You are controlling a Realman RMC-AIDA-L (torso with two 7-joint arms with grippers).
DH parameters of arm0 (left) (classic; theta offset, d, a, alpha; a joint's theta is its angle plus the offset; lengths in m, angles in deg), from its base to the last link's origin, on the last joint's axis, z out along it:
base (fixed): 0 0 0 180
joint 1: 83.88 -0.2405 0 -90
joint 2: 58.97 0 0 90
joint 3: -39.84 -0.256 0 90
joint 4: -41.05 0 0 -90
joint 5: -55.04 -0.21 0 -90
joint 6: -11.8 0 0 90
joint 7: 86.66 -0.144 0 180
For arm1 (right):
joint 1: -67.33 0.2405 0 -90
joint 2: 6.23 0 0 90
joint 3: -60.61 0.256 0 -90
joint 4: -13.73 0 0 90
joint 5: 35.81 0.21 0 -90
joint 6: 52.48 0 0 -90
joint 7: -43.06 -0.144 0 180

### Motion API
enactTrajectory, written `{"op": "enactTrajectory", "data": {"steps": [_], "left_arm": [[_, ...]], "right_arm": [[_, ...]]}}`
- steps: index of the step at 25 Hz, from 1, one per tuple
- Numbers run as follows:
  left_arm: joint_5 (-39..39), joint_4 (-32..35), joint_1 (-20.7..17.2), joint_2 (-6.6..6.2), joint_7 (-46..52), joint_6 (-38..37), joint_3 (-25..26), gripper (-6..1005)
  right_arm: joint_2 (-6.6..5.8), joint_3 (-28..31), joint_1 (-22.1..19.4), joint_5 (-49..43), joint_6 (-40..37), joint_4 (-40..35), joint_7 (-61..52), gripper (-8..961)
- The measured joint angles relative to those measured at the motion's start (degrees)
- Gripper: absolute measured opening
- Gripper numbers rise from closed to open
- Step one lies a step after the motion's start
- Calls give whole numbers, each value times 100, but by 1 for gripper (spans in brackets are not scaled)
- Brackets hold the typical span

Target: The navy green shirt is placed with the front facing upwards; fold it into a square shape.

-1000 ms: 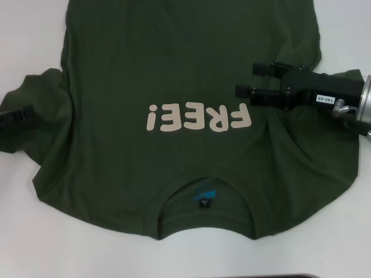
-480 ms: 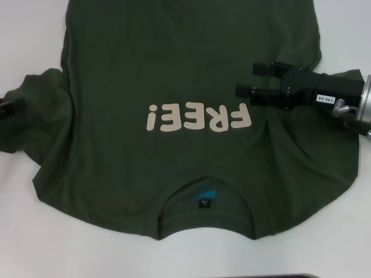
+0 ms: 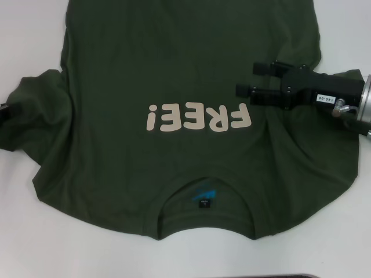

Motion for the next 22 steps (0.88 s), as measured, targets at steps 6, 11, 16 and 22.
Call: {"op": "enactTrajectory", "data": {"steps": [6,11,16,22], "left_arm": [[-7,-21,1,4,4,-13,6,184],[0,-23,3,4,4,-31,16,69],[8,-96,-38,11,32,-43,176,33],[-10,-209,-118,13,226,-8,407,35]], "right_arm": [[0,0,-18,39,-5,0,13,928],[0,-1,-50,57,-5,0,19,928],[0,0,-70,66,-5,0,25,928],[0,-1,-81,131,-5,25,52,928]]}}
